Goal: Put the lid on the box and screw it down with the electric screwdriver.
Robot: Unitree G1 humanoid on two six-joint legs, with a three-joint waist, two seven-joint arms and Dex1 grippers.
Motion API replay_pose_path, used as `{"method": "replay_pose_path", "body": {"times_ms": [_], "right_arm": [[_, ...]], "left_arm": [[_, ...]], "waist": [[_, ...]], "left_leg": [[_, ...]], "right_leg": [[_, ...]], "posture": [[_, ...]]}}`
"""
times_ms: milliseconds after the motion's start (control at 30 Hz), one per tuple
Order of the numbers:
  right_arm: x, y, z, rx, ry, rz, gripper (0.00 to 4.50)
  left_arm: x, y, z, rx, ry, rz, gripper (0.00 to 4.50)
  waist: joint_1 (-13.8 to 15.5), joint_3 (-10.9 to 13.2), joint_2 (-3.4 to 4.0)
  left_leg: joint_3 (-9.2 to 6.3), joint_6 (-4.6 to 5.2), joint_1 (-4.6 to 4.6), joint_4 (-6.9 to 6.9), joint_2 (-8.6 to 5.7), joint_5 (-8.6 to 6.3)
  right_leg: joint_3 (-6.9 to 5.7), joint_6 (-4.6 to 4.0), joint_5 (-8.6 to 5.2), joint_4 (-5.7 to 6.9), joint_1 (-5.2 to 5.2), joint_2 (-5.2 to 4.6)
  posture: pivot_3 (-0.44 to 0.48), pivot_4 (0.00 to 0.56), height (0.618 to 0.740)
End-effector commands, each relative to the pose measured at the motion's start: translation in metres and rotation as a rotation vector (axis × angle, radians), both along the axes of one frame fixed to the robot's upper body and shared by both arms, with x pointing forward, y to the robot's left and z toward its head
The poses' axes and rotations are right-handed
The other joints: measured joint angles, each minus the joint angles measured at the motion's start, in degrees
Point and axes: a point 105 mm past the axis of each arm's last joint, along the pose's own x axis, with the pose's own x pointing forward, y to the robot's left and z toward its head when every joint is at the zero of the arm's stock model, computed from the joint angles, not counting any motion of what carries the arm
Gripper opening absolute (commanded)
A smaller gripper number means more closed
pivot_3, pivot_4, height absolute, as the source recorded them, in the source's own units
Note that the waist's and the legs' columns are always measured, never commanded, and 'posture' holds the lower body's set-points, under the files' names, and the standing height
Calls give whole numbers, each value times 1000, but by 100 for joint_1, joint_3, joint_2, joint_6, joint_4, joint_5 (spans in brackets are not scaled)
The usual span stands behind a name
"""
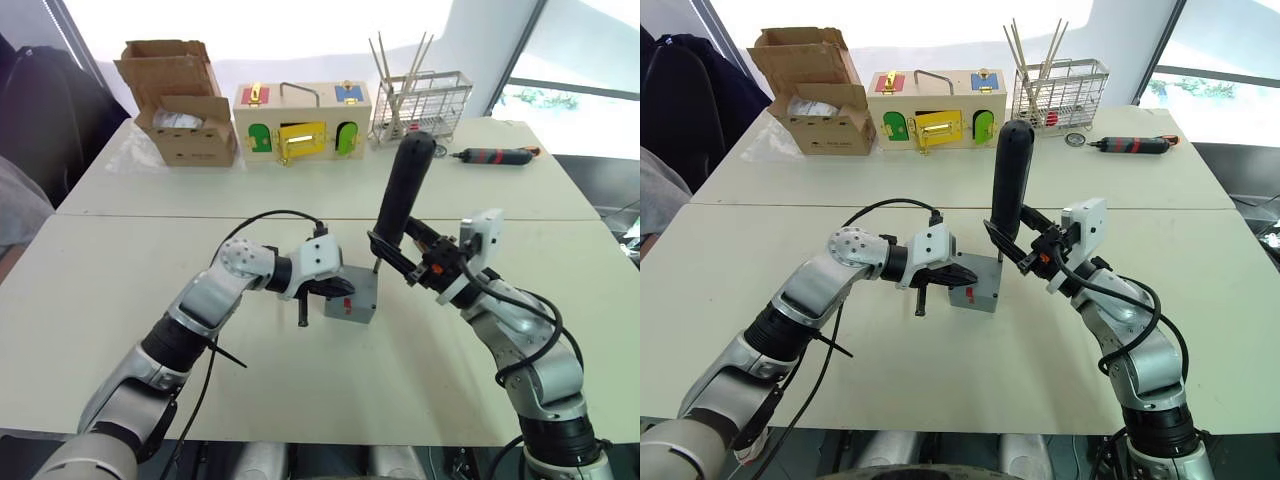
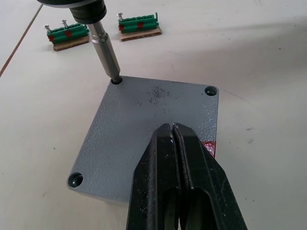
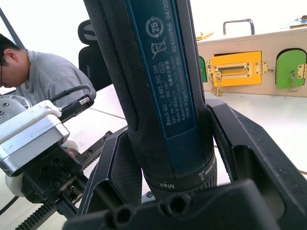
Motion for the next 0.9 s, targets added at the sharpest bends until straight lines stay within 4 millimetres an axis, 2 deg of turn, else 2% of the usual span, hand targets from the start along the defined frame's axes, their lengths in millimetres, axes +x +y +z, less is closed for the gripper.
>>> {"method": "replay_pose_path", "body": {"times_ms": [33,900], "right_arm": [[4,-7,-39,-12,162,-39,1879],[9,-9,-26,-5,110,-57,1879]], "left_arm": [[-1,7,-18,57,48,33,0],[2,8,-19,59,50,42,0]], "waist": [[0,-1,0],[1,0,0]], "left_leg": [[-1,0,3,-2,0,0],[-3,0,5,-11,0,0]], "right_leg": [[-1,0,0,-1,3,0],[-2,-1,0,-11,6,-3]], "posture": [[0,150,731],[0,150,731]]}}
